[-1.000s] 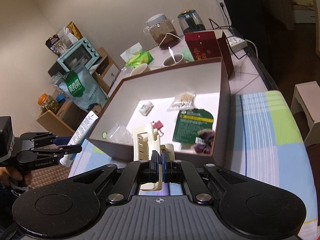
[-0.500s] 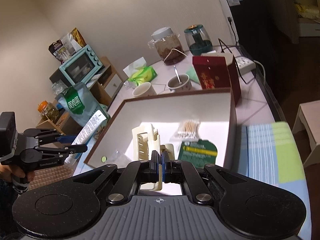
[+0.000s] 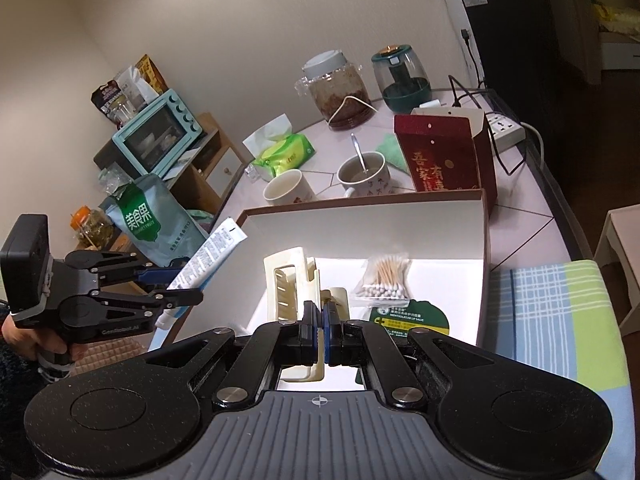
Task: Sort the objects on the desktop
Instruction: 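Lower the lotion tube with the left gripper while the right lowers the claw clip into the box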
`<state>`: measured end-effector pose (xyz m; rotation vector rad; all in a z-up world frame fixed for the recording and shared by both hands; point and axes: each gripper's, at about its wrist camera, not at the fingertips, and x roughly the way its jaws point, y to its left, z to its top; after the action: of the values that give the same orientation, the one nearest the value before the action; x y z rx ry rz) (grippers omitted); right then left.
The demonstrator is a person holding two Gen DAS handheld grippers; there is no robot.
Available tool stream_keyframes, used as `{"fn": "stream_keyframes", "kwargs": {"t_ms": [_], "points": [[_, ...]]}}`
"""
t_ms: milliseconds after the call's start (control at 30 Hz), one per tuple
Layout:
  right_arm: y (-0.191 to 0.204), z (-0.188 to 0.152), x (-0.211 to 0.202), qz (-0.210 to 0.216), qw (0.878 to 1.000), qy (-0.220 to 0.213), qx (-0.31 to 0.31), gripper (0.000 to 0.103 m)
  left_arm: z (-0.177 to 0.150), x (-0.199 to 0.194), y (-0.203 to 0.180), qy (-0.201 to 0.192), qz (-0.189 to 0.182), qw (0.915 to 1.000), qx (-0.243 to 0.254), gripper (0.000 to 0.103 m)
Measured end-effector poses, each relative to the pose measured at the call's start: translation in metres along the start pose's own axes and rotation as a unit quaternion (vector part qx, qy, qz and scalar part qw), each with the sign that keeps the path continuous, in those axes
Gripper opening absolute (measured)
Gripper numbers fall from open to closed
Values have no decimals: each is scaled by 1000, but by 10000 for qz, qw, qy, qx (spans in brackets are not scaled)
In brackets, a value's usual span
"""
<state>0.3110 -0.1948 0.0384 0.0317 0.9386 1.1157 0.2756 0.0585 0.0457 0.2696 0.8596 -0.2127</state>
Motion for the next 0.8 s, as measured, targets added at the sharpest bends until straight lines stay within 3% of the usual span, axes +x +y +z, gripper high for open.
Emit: {"fn": "stream_keyframes", "kwargs": {"t_ms": [800], "points": [[-14, -1, 53, -128, 9988, 424, 198, 1, 0, 64, 14, 381, -205, 9989, 164, 27]]}}
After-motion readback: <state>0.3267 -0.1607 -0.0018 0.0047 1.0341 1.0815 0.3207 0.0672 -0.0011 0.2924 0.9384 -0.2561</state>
